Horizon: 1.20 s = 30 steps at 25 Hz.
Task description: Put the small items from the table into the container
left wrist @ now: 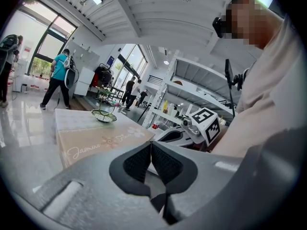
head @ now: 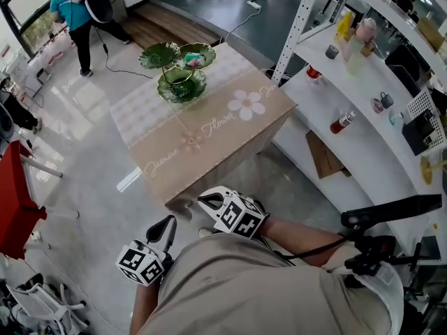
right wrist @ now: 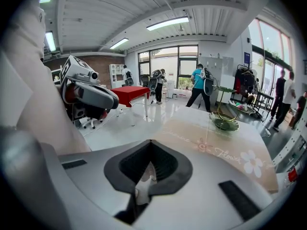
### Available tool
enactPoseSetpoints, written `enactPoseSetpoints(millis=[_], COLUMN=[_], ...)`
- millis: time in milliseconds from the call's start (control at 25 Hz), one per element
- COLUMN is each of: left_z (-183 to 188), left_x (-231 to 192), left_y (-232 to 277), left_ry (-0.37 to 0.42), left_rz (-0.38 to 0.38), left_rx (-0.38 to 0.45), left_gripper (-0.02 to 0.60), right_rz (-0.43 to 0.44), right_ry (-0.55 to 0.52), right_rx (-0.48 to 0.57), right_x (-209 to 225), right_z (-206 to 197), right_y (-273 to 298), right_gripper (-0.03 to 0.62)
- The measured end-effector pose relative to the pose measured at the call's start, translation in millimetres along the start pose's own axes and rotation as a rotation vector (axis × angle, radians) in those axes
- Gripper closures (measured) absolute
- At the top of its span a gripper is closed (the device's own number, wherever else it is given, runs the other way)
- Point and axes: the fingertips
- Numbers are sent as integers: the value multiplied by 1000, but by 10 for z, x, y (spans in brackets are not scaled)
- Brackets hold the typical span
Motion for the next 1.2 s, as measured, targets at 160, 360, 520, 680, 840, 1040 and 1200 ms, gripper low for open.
enactPoseSetpoints(millis=[160,360,520,680,840,1040,1200], left_z=[-5,-15,-16,-19,-10,-19,13], left_x=[-21,-47,-71,-99,-132,-199,-274], left_y=[-8,-26,-14,-1,16,63,102], left_ry=[-5,-7,-4,-7,-15,-22,-23], left_rz=[1,2,0,-1,-3,-5,-4], left_rx=[1,5,6,1,-1,-7,-13], left_gripper=[573,572,572,573,573,573,572], right_rz=[-3,-8,-13,-12,-12,-11,-10], right_ry=[-7,-34,-35,-33,-33,-29,-29], right_rx=[-3,-13,-13,-17,-24,-34,-38], right_x=[3,-20,-2,21,47,106,176], right_z=[12,18,33,38,48,43,80], right_y=[4,15,19,41,67,121,162], right_gripper=[580,580,580,580,580,580,580])
Point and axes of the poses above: the fingertips, and each gripper's own axes: y forward along the fingers, x to its right, z out of its top, and after that the axes turned 8 degrees about y, right-handed
